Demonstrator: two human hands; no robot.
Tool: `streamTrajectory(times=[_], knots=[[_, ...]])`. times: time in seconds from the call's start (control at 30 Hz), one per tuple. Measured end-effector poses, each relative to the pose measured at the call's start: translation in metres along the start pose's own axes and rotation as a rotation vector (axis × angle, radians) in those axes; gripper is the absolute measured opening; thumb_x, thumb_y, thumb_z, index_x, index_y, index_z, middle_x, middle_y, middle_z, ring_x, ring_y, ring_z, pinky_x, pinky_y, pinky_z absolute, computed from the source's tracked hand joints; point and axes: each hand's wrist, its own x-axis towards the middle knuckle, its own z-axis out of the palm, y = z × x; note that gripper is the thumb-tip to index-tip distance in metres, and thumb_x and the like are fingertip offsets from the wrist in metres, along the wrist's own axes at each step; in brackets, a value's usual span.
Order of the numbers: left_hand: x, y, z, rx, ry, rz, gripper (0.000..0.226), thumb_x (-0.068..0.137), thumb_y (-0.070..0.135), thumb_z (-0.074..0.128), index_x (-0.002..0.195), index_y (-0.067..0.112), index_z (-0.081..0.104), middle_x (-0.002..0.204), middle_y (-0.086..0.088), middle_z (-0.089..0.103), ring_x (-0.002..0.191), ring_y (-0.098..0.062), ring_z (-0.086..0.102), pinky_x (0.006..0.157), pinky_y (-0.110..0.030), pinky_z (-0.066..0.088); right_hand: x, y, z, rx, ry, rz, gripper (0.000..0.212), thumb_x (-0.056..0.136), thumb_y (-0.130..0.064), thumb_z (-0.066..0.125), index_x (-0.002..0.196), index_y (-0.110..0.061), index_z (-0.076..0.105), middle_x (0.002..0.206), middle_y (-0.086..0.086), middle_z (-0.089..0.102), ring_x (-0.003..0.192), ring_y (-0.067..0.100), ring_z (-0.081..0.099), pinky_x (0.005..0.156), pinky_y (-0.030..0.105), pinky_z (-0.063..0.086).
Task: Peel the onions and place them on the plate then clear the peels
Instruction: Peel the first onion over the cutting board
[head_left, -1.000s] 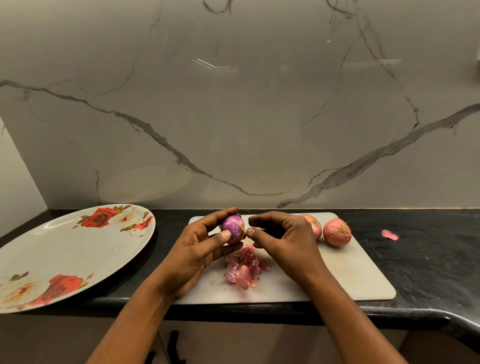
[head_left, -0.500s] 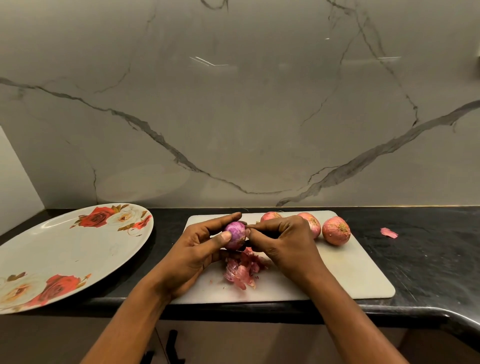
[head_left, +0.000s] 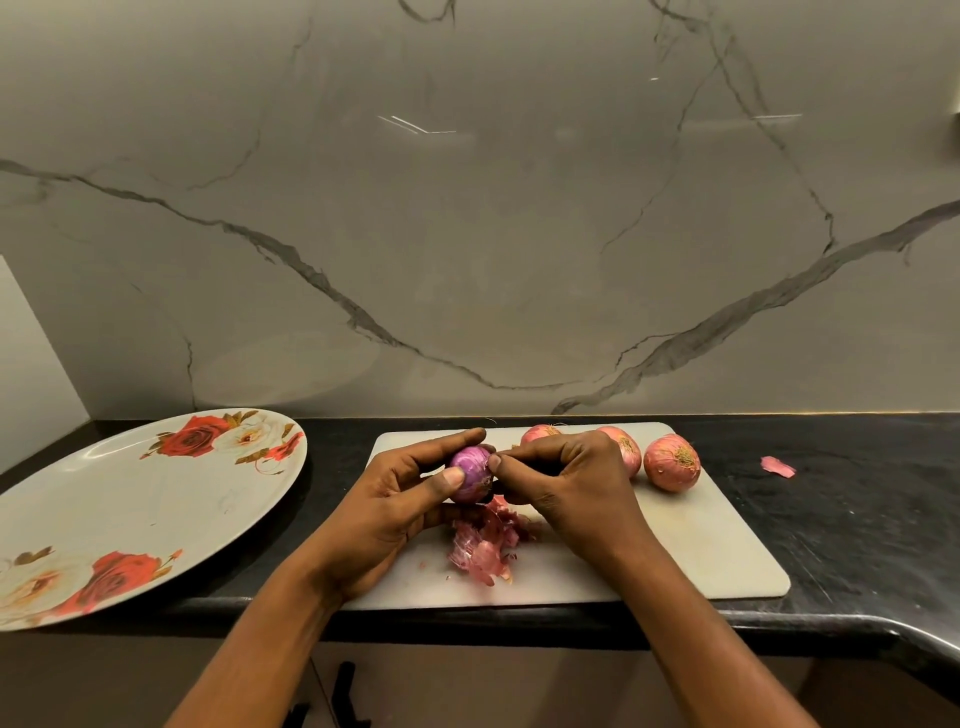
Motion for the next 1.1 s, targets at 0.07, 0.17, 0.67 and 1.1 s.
streamTrajectory(times=[0.07,0.17,0.67,1.1], knots=[[0.000,-0.001,-0.001,0.002,-0.006,-0.002,0.045,0.101,0.009,0.058,0.146,0.016,0.061,0.144,-0.006,0.066,0.133,-0.029,0.063,0.108,-0.043,0.055,0.000,0.001,0.000,-0.008,0.005,0.003,0.008,0.091,-0.018,0.082,0.097,-0.022,0.086,0.081,-0.003,0.081,0.075,0.019,0.079,0.073,0.049,0.066],[0.000,0.000,0.000,-0.015,-0.006,-0.010,0.045,0.100,0.010,0.059,0.145,0.017,0.062,0.144,-0.007,0.066,0.132,-0.030,0.064,0.105,-0.042,0.057,0.001,0.000,0.000,-0.009,0.013,0.001,0.010,0.092,-0.013,0.080,0.097,-0.020,0.085,0.081,-0.002,0.081,0.076,0.017,0.079,0.073,0.046,0.067],[0.000,0.002,0.002,-0.040,0.024,0.022,0.048,0.097,0.005,0.060,0.145,0.013,0.060,0.142,-0.009,0.067,0.127,-0.031,0.067,0.102,-0.042,0.059,-0.001,-0.003,0.001,-0.046,0.033,-0.051,0.010,0.092,-0.015,0.081,0.099,-0.019,0.086,0.083,-0.009,0.081,0.078,0.010,0.078,0.074,0.034,0.065],[-0.002,0.005,0.004,-0.051,0.056,0.044,0.051,0.093,0.000,0.065,0.142,0.013,0.062,0.140,-0.006,0.068,0.126,-0.030,0.068,0.100,-0.041,0.060,-0.004,-0.009,0.001,-0.059,-0.014,0.007,0.009,0.092,-0.023,0.081,0.098,-0.017,0.086,0.083,-0.006,0.081,0.078,0.012,0.078,0.075,0.040,0.067]])
